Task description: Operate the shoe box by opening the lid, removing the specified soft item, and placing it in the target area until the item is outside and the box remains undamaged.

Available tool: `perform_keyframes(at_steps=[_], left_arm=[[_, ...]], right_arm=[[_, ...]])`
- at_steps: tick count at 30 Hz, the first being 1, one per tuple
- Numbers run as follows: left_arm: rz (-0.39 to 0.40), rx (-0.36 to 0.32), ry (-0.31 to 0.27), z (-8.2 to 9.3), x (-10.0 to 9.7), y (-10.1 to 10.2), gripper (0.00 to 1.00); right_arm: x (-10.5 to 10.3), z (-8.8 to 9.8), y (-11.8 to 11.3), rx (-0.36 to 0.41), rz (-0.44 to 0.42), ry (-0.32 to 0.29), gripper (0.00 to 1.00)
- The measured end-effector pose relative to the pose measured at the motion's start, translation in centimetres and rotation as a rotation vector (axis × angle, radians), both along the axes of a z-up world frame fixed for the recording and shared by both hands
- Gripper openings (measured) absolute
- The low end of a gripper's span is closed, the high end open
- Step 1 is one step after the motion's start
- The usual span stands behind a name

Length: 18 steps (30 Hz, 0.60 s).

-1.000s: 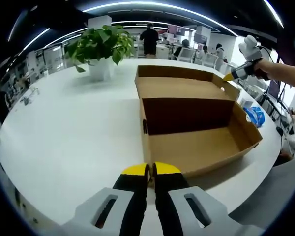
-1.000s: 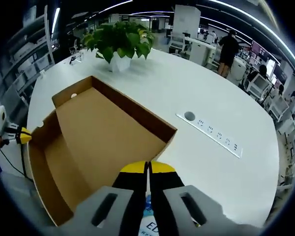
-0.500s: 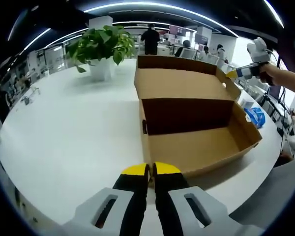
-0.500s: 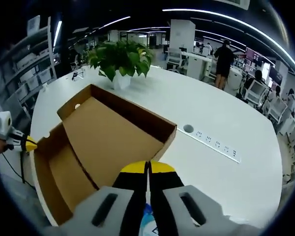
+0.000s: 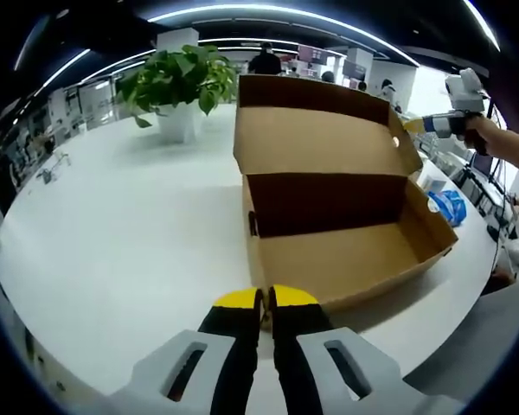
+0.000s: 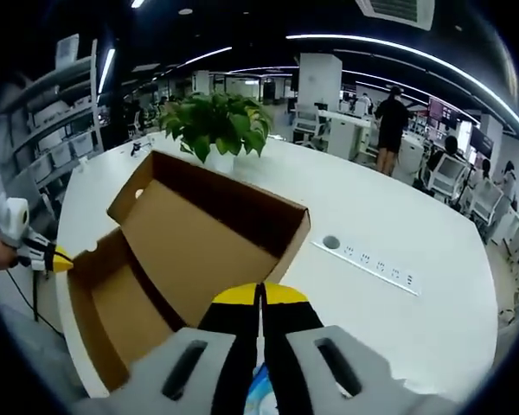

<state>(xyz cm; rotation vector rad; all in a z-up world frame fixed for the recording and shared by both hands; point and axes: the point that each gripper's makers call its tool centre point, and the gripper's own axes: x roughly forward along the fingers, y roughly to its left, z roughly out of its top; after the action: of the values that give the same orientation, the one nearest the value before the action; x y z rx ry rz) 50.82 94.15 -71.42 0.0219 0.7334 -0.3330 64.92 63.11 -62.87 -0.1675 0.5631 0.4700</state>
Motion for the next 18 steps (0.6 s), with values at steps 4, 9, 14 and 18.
perform_keyframes(at_steps=[4,9,14,18], left_arm=[[0.001,0.000,0.000,0.0,0.0,0.0,0.01],[0.000,0.000,0.000,0.0,0.0,0.0,0.01],[0.000,-0.002,-0.001,0.0,0.0,0.0,0.01],[-0.004,0.002,-0.001,0.0,-0.1,-0.1,0.01]], right_arm=[[-0.7,0.4,0.2,-0.001,0.004,-0.020,0.00],[-2.1,1.0,0.3,0.009,0.003,-0.049,0.00],[-3.8,1.4,0.4,0.020,0.001,-0.083,0.00],[-5.5,1.6,0.6,0.028,0.008,-0.112,0.00]])
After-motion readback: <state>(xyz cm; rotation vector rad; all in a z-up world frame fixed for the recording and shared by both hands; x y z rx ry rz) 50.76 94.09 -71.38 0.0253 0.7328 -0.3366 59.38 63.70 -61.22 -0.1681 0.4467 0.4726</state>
